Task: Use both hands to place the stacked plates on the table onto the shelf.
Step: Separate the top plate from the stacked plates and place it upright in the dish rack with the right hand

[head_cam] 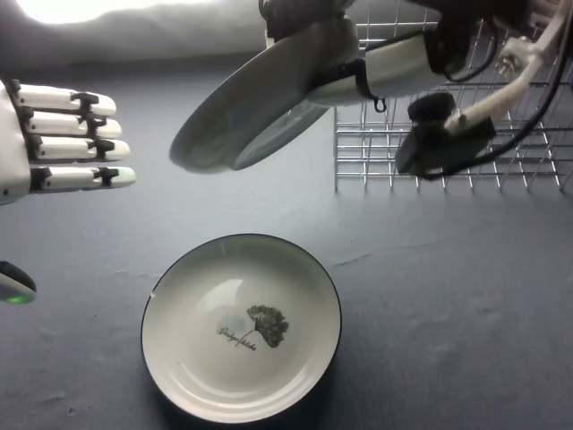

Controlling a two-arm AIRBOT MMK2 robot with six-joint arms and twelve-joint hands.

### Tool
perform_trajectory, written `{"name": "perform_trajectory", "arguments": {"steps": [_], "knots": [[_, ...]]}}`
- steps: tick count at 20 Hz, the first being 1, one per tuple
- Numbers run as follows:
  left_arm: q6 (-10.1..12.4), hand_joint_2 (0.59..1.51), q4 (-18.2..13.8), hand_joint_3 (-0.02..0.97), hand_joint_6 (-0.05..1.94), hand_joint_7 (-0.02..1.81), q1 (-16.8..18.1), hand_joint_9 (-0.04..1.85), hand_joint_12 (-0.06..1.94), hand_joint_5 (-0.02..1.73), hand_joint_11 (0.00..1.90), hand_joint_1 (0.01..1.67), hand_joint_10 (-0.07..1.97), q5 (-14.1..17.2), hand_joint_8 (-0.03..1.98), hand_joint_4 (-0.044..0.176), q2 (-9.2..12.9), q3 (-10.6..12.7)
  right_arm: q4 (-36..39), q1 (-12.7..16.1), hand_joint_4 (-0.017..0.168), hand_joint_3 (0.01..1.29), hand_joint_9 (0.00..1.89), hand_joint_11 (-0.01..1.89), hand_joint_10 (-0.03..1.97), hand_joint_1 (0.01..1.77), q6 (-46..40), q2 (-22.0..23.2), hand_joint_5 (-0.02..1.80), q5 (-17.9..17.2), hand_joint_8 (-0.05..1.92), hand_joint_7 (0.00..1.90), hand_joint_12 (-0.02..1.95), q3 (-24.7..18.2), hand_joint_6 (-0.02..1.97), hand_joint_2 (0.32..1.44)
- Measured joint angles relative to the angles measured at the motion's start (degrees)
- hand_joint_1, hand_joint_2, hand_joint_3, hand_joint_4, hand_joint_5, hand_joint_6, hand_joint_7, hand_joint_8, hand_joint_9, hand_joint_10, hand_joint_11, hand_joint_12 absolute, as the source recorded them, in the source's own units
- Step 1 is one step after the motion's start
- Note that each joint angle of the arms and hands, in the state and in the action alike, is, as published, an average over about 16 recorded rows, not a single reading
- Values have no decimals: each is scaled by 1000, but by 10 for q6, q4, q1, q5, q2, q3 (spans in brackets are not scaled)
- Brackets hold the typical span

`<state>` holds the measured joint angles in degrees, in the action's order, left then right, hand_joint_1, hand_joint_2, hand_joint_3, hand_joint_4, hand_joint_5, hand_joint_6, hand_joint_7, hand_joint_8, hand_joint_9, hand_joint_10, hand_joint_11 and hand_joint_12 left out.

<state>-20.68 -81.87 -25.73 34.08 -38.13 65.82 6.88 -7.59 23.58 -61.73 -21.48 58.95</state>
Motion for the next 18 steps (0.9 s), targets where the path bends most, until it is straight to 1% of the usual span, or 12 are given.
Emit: {"name": "perform_trajectory", "arguments": {"steps": [10, 18], "knots": [[-3, 1052, -1, 10, 1, 115, 0, 109, 112, 114, 62, 19, 11, 3, 13, -1, -7, 6, -81, 23, -8, 15, 923, 805, 1153, 1370, 0, 1, 918, 46, 870, 1019, 1221, 4, 979, 1025], [-18, 1052, -2, 9, 2, 116, 1, 108, 116, 112, 63, 18, 12, 2, 13, -1, -7, 6, -139, 38, -8, 15, 946, 818, 1121, 1371, 0, 1, 924, 72, 844, 1036, 1217, 12, 968, 1024]]}}
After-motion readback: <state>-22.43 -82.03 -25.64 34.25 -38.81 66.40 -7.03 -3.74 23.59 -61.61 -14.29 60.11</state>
